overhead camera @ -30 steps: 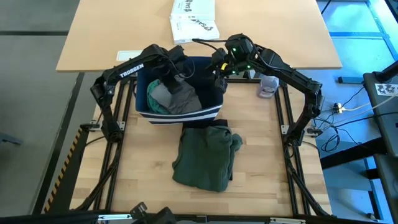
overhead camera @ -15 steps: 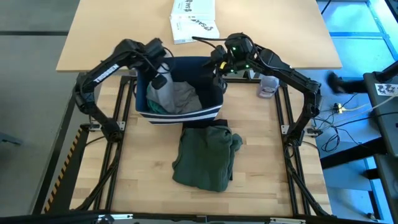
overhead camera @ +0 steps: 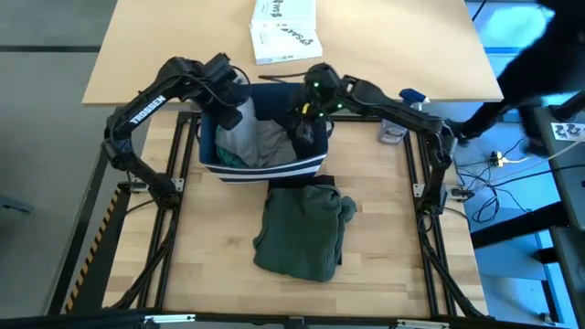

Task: Fold Laundry from Bin
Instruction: Put the folded gray shirt into the blue bin

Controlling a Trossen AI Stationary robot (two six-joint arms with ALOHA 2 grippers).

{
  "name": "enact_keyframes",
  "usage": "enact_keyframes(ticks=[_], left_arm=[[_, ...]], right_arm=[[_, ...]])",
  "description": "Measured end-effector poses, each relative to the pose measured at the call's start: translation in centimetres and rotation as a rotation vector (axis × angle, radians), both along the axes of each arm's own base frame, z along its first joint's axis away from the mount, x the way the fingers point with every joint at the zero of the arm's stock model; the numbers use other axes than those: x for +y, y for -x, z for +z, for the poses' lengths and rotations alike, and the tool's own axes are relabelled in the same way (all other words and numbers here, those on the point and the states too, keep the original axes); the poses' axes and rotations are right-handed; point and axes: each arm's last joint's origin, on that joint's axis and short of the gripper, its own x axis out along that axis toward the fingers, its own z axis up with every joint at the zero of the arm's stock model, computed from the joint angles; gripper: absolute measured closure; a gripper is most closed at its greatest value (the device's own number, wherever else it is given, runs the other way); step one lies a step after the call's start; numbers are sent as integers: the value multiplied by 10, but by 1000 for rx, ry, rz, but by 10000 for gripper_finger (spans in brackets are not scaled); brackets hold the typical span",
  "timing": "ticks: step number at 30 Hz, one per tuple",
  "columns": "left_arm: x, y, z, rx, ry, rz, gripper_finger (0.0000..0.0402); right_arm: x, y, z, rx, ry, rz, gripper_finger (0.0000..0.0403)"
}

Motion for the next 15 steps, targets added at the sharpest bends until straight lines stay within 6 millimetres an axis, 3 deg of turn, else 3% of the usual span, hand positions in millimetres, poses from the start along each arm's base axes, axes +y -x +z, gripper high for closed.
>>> enact_keyframes(ticks=[7,15], left_arm=[[-19,11,16,-89,-21,-38,304],[-31,-34,6,-137,-23,-247,306]], right_arm=[[-7,-15,-27,75,-36,-5,179],[-13,-23,-45,126,-20,-48,242]])
